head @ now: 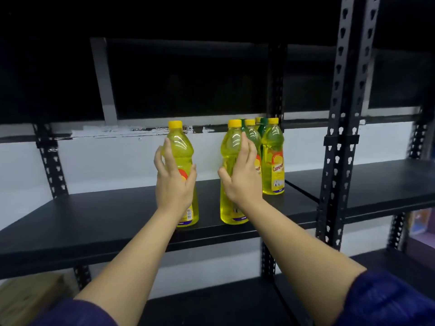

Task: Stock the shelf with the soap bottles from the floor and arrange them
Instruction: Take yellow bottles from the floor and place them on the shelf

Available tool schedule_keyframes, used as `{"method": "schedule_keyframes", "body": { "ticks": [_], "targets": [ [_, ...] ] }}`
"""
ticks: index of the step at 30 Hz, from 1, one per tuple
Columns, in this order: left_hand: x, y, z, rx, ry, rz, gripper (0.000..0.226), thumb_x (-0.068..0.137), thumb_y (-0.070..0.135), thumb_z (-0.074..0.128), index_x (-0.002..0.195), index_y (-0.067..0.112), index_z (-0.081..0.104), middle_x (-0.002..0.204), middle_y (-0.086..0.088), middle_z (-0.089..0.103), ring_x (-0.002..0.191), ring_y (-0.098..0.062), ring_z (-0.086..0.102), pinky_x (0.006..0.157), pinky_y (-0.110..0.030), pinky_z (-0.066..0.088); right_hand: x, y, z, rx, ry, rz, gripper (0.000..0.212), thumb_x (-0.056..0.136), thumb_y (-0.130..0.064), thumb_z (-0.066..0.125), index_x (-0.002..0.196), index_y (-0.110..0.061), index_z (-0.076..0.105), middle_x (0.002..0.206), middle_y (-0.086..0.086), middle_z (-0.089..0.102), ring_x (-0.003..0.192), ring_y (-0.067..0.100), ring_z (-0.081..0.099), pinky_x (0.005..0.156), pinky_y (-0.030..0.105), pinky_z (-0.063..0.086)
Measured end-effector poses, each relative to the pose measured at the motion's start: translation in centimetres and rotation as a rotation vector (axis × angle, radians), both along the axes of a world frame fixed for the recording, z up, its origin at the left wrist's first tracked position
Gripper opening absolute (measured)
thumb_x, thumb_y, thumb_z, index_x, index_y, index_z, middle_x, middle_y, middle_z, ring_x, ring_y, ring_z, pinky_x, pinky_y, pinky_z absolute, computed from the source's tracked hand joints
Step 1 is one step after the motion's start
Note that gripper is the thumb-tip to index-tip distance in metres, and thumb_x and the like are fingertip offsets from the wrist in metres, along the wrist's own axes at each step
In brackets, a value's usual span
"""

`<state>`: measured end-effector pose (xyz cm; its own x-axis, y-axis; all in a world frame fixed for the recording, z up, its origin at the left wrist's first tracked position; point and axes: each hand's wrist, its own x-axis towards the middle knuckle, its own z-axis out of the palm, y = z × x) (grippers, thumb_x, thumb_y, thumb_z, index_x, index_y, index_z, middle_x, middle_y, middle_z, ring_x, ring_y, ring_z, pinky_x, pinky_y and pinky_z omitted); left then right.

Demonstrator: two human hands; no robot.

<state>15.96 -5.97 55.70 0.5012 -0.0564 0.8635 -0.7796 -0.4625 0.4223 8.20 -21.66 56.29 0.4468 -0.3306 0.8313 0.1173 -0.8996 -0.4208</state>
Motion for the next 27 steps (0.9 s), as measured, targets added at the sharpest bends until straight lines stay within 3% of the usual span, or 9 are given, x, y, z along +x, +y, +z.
{"method": "schedule_keyframes", "body": {
  "ticks": [7, 15, 21, 24, 27],
  "targets": [
    [3.9, -1.4, -1.6, 0.0, -0.045, 0.021, 0.088, 0.1, 0.043, 0.058, 0.164, 0.027, 0.0, 0.162, -0.009, 0.019, 0.116, -0.035, 0.06, 0.074, -0.045, 0.06, 4.8, -1.2, -1.3, -0.053, -0.03, -0.038, 0.1, 0.096, -0.037, 0.063, 0.167, -0.022, -0.004, 0.172, 0.008, 0.006, 0.131, 0.039, 0.055, 0.072, 0.041, 0.057],
    [9.1, -3.8, -1.7, 0.029, -0.047, 0.071, 0.089, 0.1, 0.046, 0.057, 0.164, 0.027, -0.002, 0.163, -0.01, 0.018, 0.118, -0.038, 0.061, 0.074, -0.049, 0.061, 10.5, -2.1, -1.7, -0.076, -0.015, -0.105, 0.098, 0.096, -0.039, 0.06, 0.167, -0.017, -0.003, 0.171, 0.011, 0.008, 0.13, 0.042, 0.055, 0.067, 0.047, 0.061],
    [13.3, -6.2, -1.9, 0.021, -0.062, 0.106, 0.09, 0.099, 0.047, 0.057, 0.164, 0.025, -0.001, 0.162, -0.012, 0.019, 0.119, -0.04, 0.06, 0.076, -0.048, 0.061, 14.8, -3.3, -2.0, -0.112, -0.038, -0.141, 0.098, 0.095, -0.042, 0.061, 0.168, -0.015, 0.0, 0.171, 0.013, 0.01, 0.123, 0.038, 0.058, 0.064, 0.042, 0.059],
    [15.4, -7.6, -2.0, 0.012, -0.057, 0.106, 0.09, 0.099, 0.049, 0.056, 0.164, 0.025, -0.001, 0.163, -0.012, 0.018, 0.119, -0.04, 0.06, 0.078, -0.048, 0.06, 17.2, -4.2, -2.2, -0.105, -0.033, -0.149, 0.1, 0.096, -0.042, 0.062, 0.167, -0.016, -0.003, 0.172, 0.013, 0.006, 0.133, 0.038, 0.053, 0.069, 0.043, 0.061],
    [17.5, -9.0, -2.0, 0.013, -0.075, 0.067, 0.089, 0.1, 0.051, 0.054, 0.164, 0.025, -0.003, 0.164, -0.013, 0.016, 0.124, -0.041, 0.057, 0.084, -0.049, 0.06, 19.8, -5.4, -2.4, -0.107, -0.031, -0.134, 0.099, 0.099, -0.043, 0.06, 0.167, -0.016, -0.006, 0.172, 0.014, 0.002, 0.15, 0.038, 0.037, 0.082, 0.048, 0.063]
  ]
}}
